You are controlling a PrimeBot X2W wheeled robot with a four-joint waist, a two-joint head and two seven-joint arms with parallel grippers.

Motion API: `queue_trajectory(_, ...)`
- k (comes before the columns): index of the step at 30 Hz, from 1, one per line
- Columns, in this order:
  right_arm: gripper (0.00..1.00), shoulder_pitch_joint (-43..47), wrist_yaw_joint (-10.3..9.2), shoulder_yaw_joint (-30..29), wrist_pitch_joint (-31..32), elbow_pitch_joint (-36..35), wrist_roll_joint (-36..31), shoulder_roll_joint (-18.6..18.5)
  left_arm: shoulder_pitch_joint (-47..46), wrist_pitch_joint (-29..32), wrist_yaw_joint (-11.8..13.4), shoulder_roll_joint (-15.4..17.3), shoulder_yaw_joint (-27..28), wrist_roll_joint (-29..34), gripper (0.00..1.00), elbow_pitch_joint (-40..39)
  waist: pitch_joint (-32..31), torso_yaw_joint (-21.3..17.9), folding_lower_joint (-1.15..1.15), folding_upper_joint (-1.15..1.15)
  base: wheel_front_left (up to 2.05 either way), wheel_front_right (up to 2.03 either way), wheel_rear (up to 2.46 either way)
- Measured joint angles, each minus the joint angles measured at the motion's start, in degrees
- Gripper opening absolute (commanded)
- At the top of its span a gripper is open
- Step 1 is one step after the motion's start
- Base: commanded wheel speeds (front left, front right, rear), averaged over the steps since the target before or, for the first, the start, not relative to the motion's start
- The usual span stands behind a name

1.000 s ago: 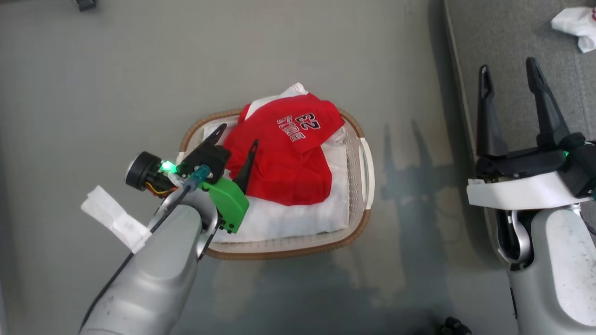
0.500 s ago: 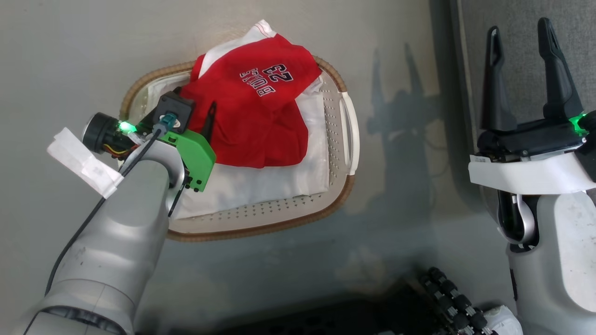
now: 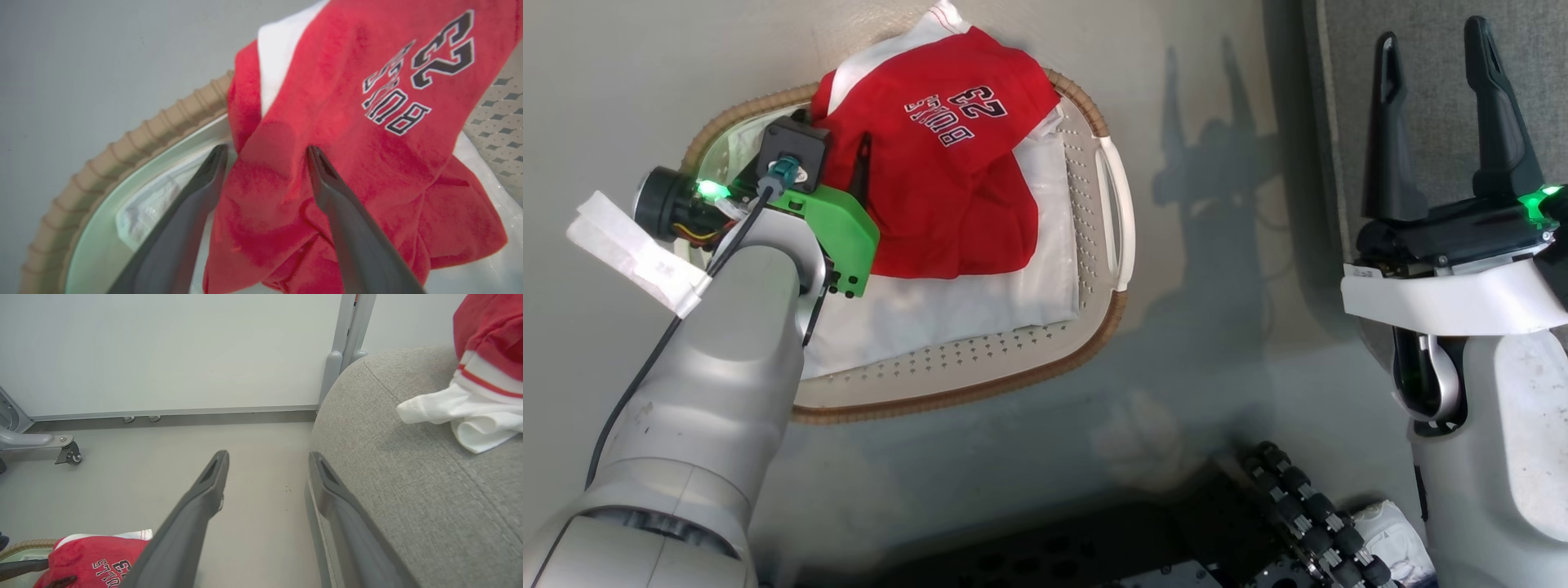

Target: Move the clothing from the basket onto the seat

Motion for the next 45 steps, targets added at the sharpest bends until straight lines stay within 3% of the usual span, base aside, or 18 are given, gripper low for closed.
queue_trajectory(7, 1.00, -0.15, 0.00, 0.86, 0.00, -0.03, 0.47, 0.00, -0.76, -0.27, 0.20, 0.24, -0.20, -0.43, 0.98, 1.35, 0.96, -0.35, 0.00, 0.00, 0.00, 0.00, 0.00)
queue_trajectory(8, 1.00, -0.16, 0.00, 0.91, 0.00, -0.01, 0.48, 0.00, -0.77, -0.27, 0.19, 0.20, -0.27, -0.48, 0.87, 1.48, 1.06, -0.41, 0.00, 0.00, 0.00, 0.00, 0.00)
queue_trajectory(9, 1.00, -0.20, 0.00, 0.96, 0.00, 0.04, 0.51, 0.00, -0.79, -0.29, 0.13, 0.09, -0.45, -0.51, 0.49, 1.60, 1.15, -0.50, 0.00, 0.00, 0.00, 0.00, 0.00)
queue_trajectory(10, 1.00, -0.24, 0.00, 0.98, 0.00, 0.13, 0.62, 0.00, -0.81, -0.29, -0.07, 0.04, -0.68, -0.54, 0.36, 1.68, 1.19, -0.57, 0.00, 0.00, 0.00, 0.00, 0.00)
queue_trajectory(12, 1.00, -0.36, 0.00, 0.97, 0.00, 0.29, 0.82, 0.00, -0.81, -0.33, -0.38, -0.11, -1.12, -0.54, 0.00, 1.72, 1.11, -0.61, 0.00, 0.00, 0.00, 0.00, 0.00)
queue_trajectory(18, 1.00, -0.42, 0.00, 0.49, 0.00, 1.40, 0.94, 0.00, 0.17, -0.55, -1.52, -0.98, -2.53, -0.48, 0.00, -0.98, -0.16, -0.29, 0.00, 0.00, 0.00, 0.00, 0.00)
queue_trajectory(22, 1.00, -0.41, 0.00, 0.45, 0.00, 2.50, 0.94, 0.01, 3.29, -0.62, -2.32, -0.87, -3.66, 0.03, 0.00, -7.00, -2.00, 0.25, 0.00, 0.00, 0.00, 0.00, 0.00)
queue_trajectory(39, 1.00, 5.15, 0.00, 0.74, 0.00, 9.04, -2.87, 0.02, 15.07, -0.71, -3.55, 7.26, -9.67, 2.38, 0.00, -28.81, -17.59, 2.61, -0.01, 0.00, 0.00, 0.00, 0.00)
queue_trajectory(45, 1.00, 8.60, 0.00, 3.18, 0.00, 11.27, -3.14, 0.04, 16.08, 0.24, -3.65, 10.34, -15.13, 0.41, 0.00, -34.32, -25.27, 3.27, -0.01, 0.00, 0.00, 0.00, 0.00)
